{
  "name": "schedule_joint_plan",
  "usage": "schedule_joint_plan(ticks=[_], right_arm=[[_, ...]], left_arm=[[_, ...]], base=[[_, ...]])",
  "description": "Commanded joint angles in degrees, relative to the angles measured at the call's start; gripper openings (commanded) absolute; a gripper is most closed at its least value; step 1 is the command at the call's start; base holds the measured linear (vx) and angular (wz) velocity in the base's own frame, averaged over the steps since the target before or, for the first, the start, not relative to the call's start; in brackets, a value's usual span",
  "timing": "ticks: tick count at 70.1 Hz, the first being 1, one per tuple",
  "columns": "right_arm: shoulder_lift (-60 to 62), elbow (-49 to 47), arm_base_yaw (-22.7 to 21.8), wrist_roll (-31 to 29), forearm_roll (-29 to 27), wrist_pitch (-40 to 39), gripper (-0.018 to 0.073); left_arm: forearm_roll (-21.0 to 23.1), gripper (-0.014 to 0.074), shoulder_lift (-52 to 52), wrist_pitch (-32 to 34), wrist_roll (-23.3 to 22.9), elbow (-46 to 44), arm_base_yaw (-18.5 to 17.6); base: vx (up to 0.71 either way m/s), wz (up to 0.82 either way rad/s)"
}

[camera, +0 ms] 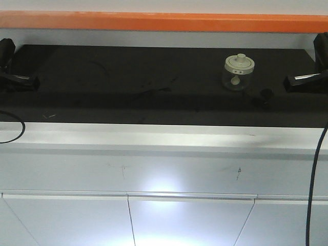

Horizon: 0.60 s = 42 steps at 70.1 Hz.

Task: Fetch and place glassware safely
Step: 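Reach the right gripper toward the white-lidded glass jar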

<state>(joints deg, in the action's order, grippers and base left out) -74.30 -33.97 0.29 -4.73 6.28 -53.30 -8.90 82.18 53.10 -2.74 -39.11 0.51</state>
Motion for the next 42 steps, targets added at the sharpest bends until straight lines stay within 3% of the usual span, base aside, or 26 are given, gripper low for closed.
schedule_joint_plan(ticks=[1,29,42], right_arm=[[2.07,-1.61,-0.06,-0.56,0.48,-2.48,-0.0001],[2.21,-1.54,-0.06,0.27,1.76,5.9,-0.0001],[2.21,-1.37,-0.06,5.99,1.76,10.36,-0.0001]], left_arm=[[1.0,-0.0007,-2.27,3.81,-0.52,-1.61,-0.22],[0.9,-0.0007,-2.52,0.02,-1.29,-1.61,-0.28],[0.9,-0.0007,-2.52,-0.52,-1.34,-0.01,-0.28]], base=[[0.0,0.0],[0.0,0.0],[0.0,0.0]])
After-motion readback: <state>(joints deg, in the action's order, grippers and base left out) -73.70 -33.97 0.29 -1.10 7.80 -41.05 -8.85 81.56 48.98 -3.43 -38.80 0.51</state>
